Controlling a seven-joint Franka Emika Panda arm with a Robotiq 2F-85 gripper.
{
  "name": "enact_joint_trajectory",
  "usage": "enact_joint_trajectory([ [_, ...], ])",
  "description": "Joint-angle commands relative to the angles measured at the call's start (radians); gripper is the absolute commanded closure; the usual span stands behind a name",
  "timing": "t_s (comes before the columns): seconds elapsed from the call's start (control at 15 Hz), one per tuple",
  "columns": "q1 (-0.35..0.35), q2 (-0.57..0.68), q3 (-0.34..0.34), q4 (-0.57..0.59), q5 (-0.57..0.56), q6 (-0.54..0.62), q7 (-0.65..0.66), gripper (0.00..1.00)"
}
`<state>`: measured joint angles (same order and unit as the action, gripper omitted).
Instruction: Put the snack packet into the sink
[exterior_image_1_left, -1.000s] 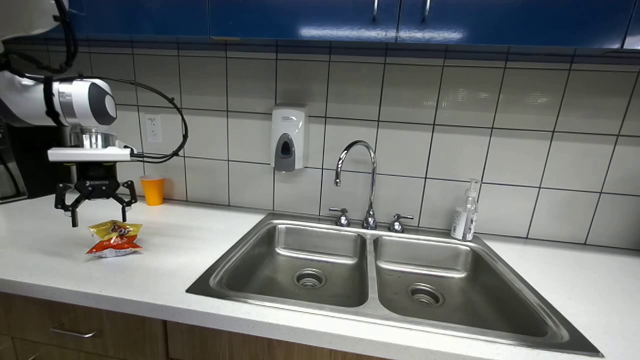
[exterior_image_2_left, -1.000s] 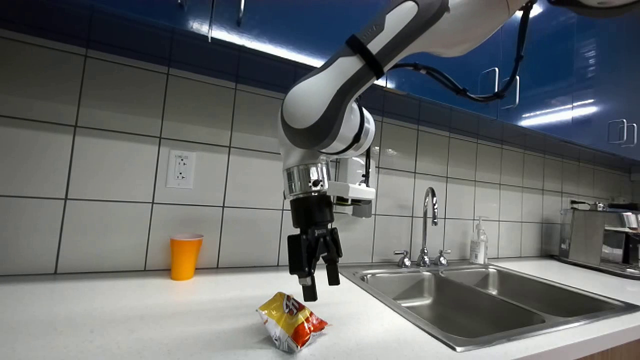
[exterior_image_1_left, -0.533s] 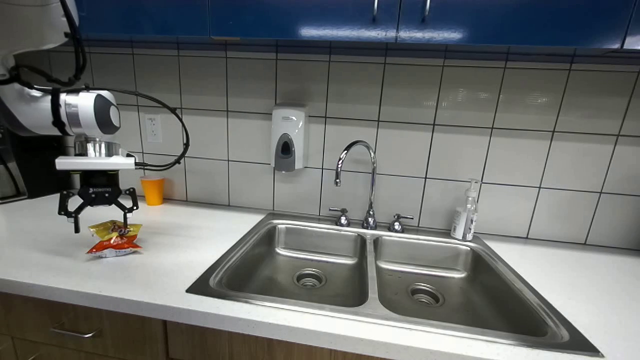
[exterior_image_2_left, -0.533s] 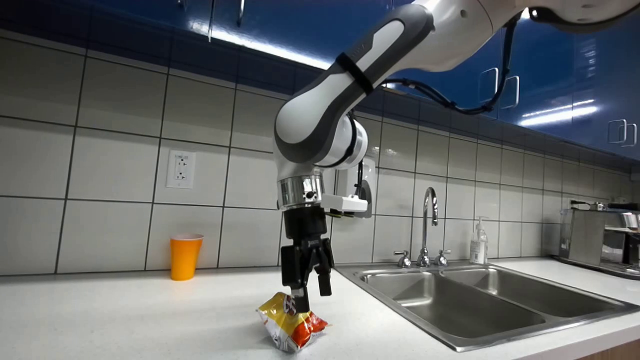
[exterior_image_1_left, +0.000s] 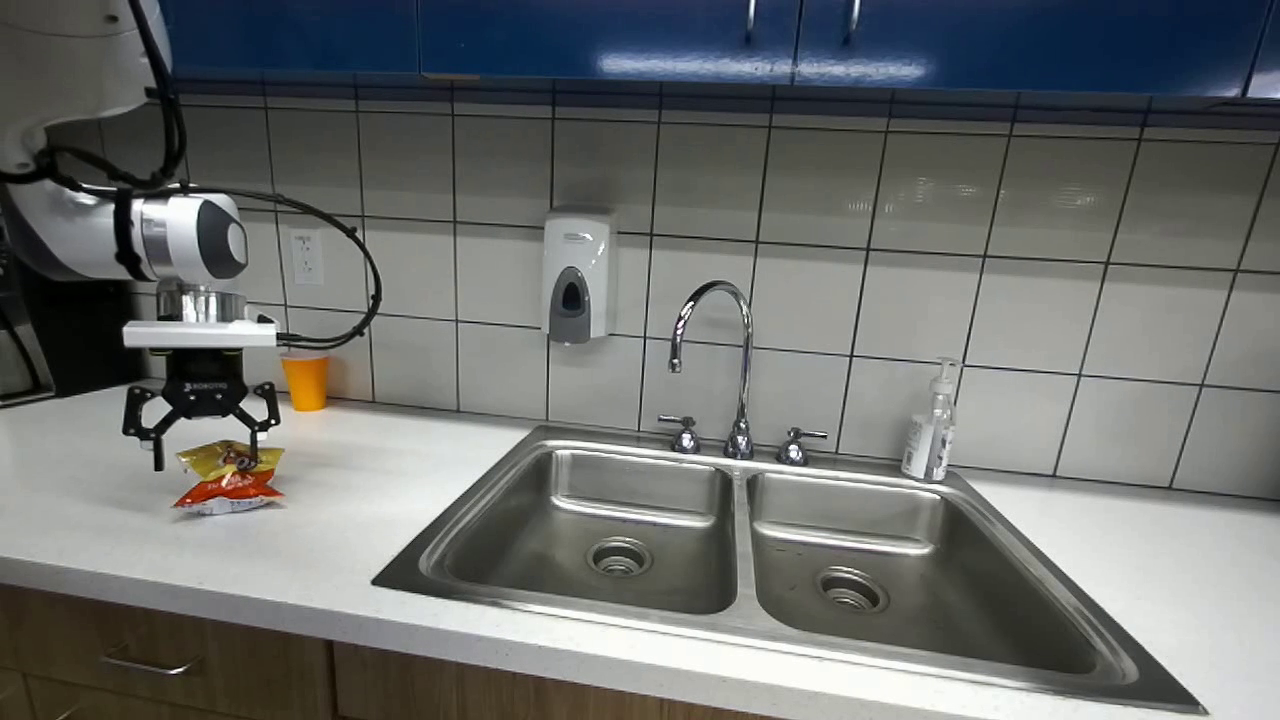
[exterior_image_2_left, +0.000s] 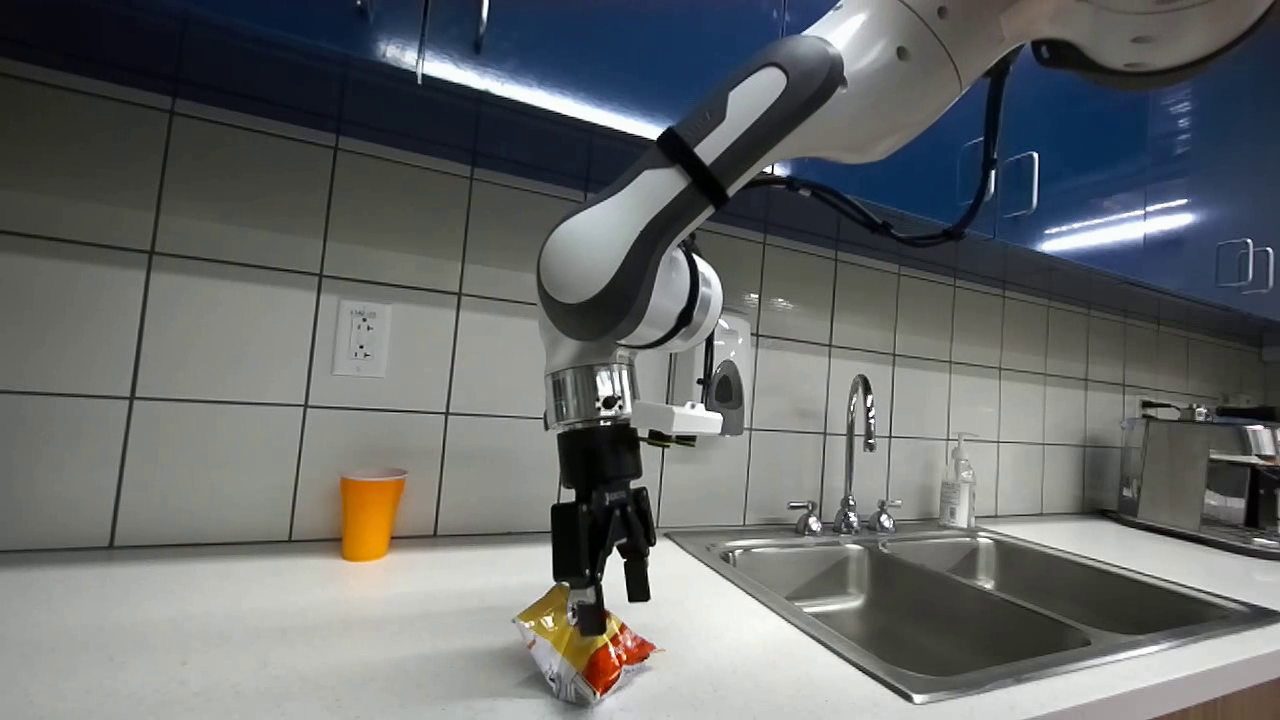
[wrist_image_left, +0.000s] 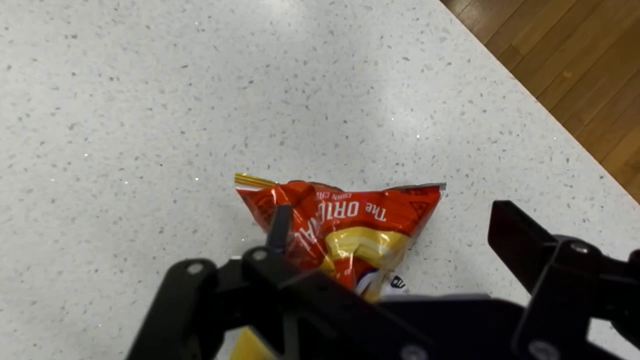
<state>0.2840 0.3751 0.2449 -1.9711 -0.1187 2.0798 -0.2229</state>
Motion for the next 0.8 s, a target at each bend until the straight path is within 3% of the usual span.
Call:
enact_joint_trajectory([
  [0.0, -0.006, 0.035, 0.001, 0.05, -0.02, -0.008, -0.027, 0.0],
  [0.33, -0.006, 0.064, -0.003, 0.087, -0.02, -0.013, -0.034, 0.0],
  [0.47, -0.005, 0.071, -0.005, 0.1, -0.022, -0.018, -0.037, 0.14],
  [0.53, -0.005, 0.073, -0.004, 0.106, -0.022, -0.019, -0.039, 0.34],
  [0.73, -0.003, 0.074, -0.006, 0.117, -0.029, -0.022, -0.04, 0.46],
])
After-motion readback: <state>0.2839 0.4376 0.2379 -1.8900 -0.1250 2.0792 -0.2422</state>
